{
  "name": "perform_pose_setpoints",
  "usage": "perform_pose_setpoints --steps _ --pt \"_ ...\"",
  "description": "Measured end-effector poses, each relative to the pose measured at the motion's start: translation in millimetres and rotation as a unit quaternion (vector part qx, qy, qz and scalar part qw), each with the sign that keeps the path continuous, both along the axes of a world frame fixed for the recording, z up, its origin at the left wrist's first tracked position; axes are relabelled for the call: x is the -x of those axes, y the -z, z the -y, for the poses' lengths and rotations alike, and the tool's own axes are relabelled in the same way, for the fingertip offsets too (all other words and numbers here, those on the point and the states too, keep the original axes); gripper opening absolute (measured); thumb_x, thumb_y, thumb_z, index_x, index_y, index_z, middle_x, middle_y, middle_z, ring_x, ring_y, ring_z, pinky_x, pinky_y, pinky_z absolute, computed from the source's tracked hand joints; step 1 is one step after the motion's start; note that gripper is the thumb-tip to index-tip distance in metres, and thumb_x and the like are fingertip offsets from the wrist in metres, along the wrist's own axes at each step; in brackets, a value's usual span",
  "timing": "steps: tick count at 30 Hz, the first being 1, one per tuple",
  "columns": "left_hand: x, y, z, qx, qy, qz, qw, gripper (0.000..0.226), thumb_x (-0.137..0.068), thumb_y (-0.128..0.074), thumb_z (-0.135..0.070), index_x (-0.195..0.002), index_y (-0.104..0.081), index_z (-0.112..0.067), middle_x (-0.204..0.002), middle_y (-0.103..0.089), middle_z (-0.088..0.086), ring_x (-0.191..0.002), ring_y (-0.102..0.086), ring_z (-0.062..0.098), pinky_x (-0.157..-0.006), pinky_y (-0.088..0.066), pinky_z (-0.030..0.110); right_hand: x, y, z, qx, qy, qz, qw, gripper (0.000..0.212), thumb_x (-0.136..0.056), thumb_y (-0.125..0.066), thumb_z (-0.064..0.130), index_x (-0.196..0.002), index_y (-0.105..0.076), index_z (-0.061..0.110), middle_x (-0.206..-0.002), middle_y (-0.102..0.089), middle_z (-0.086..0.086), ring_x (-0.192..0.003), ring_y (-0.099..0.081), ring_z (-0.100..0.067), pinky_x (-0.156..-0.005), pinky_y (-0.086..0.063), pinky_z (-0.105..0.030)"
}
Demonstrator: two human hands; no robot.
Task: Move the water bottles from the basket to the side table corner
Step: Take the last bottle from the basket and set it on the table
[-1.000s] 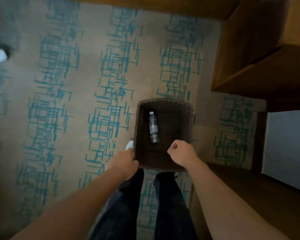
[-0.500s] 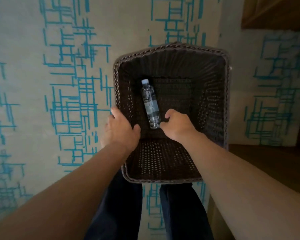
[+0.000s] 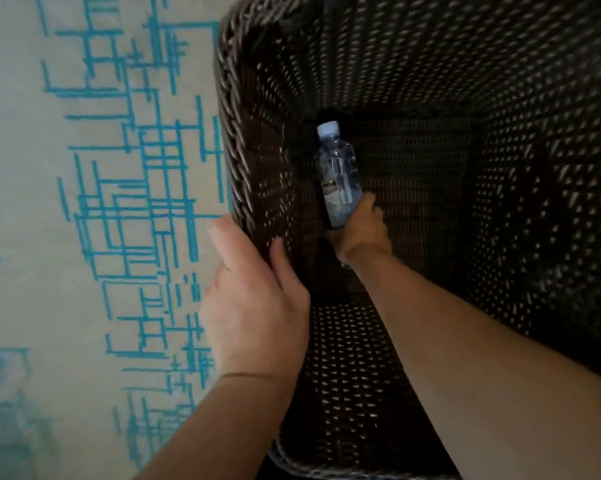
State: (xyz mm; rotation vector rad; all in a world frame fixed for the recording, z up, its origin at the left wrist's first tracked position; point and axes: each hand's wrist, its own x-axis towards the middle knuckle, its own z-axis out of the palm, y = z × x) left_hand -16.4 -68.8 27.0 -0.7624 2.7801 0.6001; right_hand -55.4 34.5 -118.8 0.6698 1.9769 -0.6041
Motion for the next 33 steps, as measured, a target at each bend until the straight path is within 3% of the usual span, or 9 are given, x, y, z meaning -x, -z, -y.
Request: perform_pose_setpoints --steps 4,8,13,18,22,24,26,29,33 --pt "-1.5 2.2 0.3 -0.002 -0.001 -0.009 1.000 0.040 -0.090 -0.063 -0.015 -0.106 -0.027 -0.015 -0.062 -0.047 0.011 -0.053 -0.059 0.046 -0.055 -0.029 0.034 7.1 7.4 -4.3 0.045 0.037 0.016 0.998 0.082 -0.080 -0.082 0.011 -0.142 -0.028 0.014 -0.136 -0.051 -0.013 -0.121 -0.056 -0.032 -0.100 -0.049 -0.038" --pt "-2.0 0.0 -1.5 0.009 -0.007 0.011 1.000 0.036 -0.093 -0.057 -0.020 -0.104 -0.023 -0.019 -0.069 -0.054 0.015 -0.063 -0.061 0.047 -0.057 -0.029 0.037 13.5 -7.7 -17.3 0.199 0.241 0.112 0.943 0.065 -0.080 -0.081 0.011 -0.136 -0.048 0.016 -0.122 -0.066 -0.005 -0.104 -0.065 -0.022 -0.077 -0.056 -0.036" --pt "-2.1 -2.1 -3.0 0.037 0.008 0.031 0.999 0.045 -0.095 -0.056 -0.019 -0.127 -0.034 0.003 -0.080 -0.064 0.024 -0.068 -0.064 0.048 -0.059 -0.029 0.038 3.1 -37.7 -37.4 0.352 0.341 0.182 0.852 0.044 -0.086 -0.074 0.005 -0.127 -0.062 0.015 -0.123 -0.073 -0.010 -0.110 -0.072 -0.027 -0.099 -0.052 -0.055" --pt "3.7 -14.9 -7.1 0.030 -0.016 0.108 0.994 0.048 -0.100 -0.047 -0.023 -0.137 -0.029 0.001 -0.104 -0.063 0.022 -0.092 -0.063 0.047 -0.067 -0.029 0.042 -11.4 -79.8 -57.5 0.362 0.377 0.138 0.841 0.070 -0.079 -0.073 -0.010 -0.130 -0.046 0.028 -0.123 -0.070 -0.009 -0.108 -0.072 -0.031 -0.099 -0.049 -0.062" --pt "12.6 -32.1 -14.4 -0.055 -0.078 0.177 0.980 0.046 -0.093 -0.048 -0.011 -0.133 -0.028 0.000 -0.123 -0.054 0.023 -0.111 -0.057 0.047 -0.082 -0.042 0.050 -14.2 -130.5 -75.9 0.402 0.369 0.133 0.827 0.069 -0.081 -0.069 -0.013 -0.131 -0.055 0.032 -0.117 -0.071 -0.009 -0.109 -0.068 -0.027 -0.093 -0.055 -0.053" --pt "19.2 -52.7 -23.9 -0.074 -0.104 0.213 0.969 0.054 -0.095 -0.052 -0.024 -0.136 -0.029 0.002 -0.138 -0.042 0.025 -0.127 -0.043 0.046 -0.101 -0.035 0.051 -11.3 -158.2 -82.1 0.417 0.369 0.134 0.819 0.064 -0.080 -0.069 -0.012 -0.130 -0.062 0.028 -0.115 -0.070 -0.012 -0.111 -0.066 -0.028 -0.090 -0.057 -0.053" --pt "20.5 -79.2 -37.2 -0.049 -0.043 0.200 0.978 0.065 -0.099 -0.043 -0.045 -0.145 -0.030 -0.002 -0.148 -0.033 0.023 -0.135 -0.032 0.042 -0.110 -0.026 0.049 -8.2 -184.3 -87.4 0.453 0.367 0.136 0.801 0.066 -0.078 -0.070 -0.012 -0.134 -0.062 0.023 -0.127 -0.066 -0.020 -0.125 -0.062 -0.034 -0.106 -0.047 -0.059" --pt "13.3 -122.0 -55.0 -0.161 0.073 0.116 0.977 0.054 -0.102 -0.024 -0.046 -0.140 -0.046 -0.014 -0.139 -0.053 0.015 -0.130 -0.047 0.036 -0.106 -0.037 0.048 0.2 -225.2 -92.0 0.513 0.330 0.139 0.780 0.069 -0.078 -0.068 -0.009 -0.139 -0.058 0.022 -0.119 -0.068 -0.014 -0.111 -0.069 -0.026 -0.101 -0.050 -0.049" --pt "17.4 -194.2 -55.6 -0.408 -0.029 0.095 0.907 0.040 -0.103 -0.039 -0.032 -0.141 -0.049 -0.040 -0.123 -0.070 -0.004 -0.113 -0.065 0.016 -0.103 -0.048 0.040 7.7 -296.9 -98.6 0.554 0.323 0.118 0.758 0.075 -0.084 -0.057 -0.018 -0.147 -0.048 0.021 -0.119 -0.068 -0.016 -0.120 -0.059 -0.032 -0.109 -0.044 -0.050"
